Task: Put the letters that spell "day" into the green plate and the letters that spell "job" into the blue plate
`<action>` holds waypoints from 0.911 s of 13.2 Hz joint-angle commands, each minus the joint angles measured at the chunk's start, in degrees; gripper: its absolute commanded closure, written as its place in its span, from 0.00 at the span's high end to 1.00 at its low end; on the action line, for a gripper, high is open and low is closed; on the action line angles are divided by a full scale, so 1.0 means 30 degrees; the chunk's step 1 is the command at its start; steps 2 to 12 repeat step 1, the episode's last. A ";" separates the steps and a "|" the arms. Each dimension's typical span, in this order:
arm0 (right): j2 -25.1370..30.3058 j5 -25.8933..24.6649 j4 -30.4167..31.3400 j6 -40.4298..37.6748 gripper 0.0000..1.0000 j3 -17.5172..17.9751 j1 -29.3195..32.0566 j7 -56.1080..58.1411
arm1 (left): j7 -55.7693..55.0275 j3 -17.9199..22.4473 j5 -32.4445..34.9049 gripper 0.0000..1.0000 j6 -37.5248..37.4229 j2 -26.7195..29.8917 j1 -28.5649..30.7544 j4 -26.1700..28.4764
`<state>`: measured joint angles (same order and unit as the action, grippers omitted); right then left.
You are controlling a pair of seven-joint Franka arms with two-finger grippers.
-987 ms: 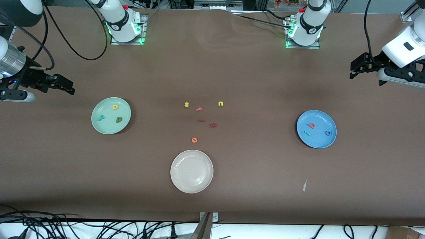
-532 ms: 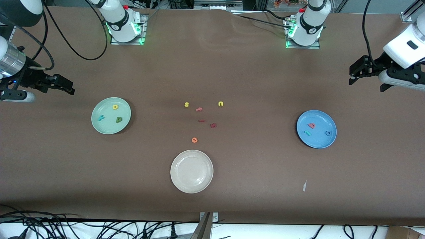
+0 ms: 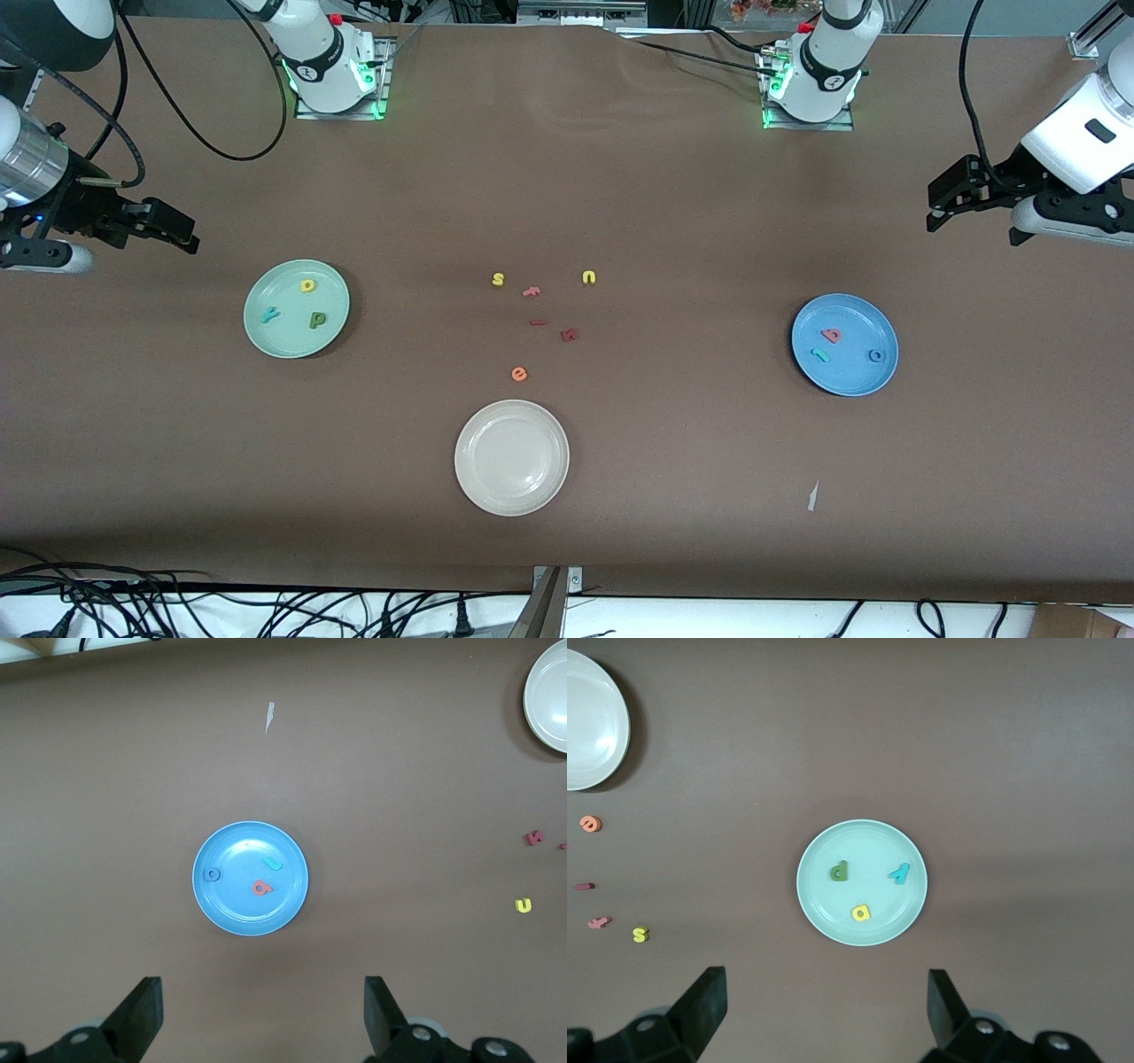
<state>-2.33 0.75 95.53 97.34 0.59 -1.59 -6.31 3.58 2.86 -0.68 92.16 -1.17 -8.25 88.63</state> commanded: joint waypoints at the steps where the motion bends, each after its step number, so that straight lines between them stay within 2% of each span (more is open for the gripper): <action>1: 0.0044 -0.0162 -0.0116 0.0014 1.00 0.0097 0.0063 0.0052 | -0.0225 0.0013 -0.0358 1.00 -0.0456 -0.0372 -0.0033 -0.0627; 12: 0.0044 -0.0162 -0.0116 0.0014 1.00 0.0097 0.0063 0.0052 | -0.0225 0.0013 -0.0358 1.00 -0.0456 -0.0372 -0.0033 -0.0627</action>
